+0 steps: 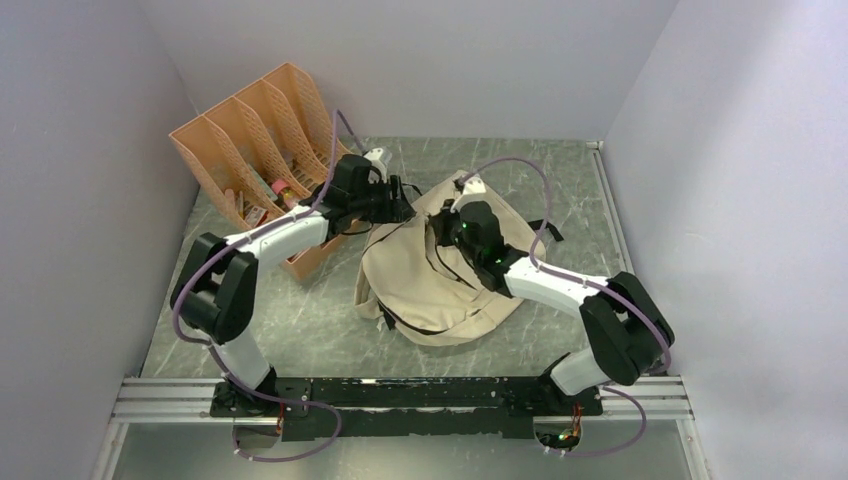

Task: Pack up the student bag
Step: Zip the student bag at the center of the board.

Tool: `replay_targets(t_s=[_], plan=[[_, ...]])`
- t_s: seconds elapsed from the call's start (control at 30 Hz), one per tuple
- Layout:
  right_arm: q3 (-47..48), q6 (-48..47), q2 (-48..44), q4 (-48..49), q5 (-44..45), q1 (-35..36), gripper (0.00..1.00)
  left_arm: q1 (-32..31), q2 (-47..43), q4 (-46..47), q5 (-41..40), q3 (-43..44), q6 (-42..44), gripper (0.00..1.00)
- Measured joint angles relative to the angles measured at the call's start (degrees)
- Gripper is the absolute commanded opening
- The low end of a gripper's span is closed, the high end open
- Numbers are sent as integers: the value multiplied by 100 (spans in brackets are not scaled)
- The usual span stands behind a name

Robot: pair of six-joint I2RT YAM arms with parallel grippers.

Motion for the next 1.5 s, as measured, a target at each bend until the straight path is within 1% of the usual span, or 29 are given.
replay_targets(t_s=[0.1, 0.2, 0.33, 0.43, 0.6, 0.73, 0.87, 1.0, 1.17, 1.2, 1.37, 1.43, 1.5], plan=[[-402, 675, -98, 472, 133, -37, 0, 2, 205, -66, 87, 138, 101, 56], [-636, 1119, -184, 758, 264, -50, 0, 9, 332, -57, 280, 249, 219, 48], [-675, 1521, -247, 951, 409, -98, 0, 9, 442, 35, 704, 295, 573, 46], [-675, 1753, -251, 1014, 413, -177, 0, 9, 492, 35, 890, 317, 914, 46], [-675, 1930, -251, 1029, 345, -271, 0, 9, 503, 4, 957, 326, 1502, 48], [-675, 1961, -251, 1038, 256, -286, 0, 9, 501, -39, 955, 319, 1908, 55], [-675, 1985, -240, 1060, 157, -308, 0, 15, 501, 85, 1060, 232, 2240, 59], [-675, 2022, -219, 1082, 50, -334, 0, 17, 501, 282, 1281, 109, 2507, 59], [-673, 2026, -219, 1095, -42, -354, 0, 20, 577, 444, 1613, 157, 2800, 58], [-669, 2024, -219, 1093, -55, -356, 0, 20, 636, 474, 1681, 175, 2833, 56], [-662, 2024, -208, 1034, -122, -367, 0, 24, 984, 542, 2006, 256, 2907, 39], [-662, 2024, -192, 992, -138, -367, 0, 24, 1016, 538, 2083, 258, 2929, 29], [-662, 2024, -175, 992, -166, -372, 0, 24, 1023, 529, 2149, 262, 2953, 17]])
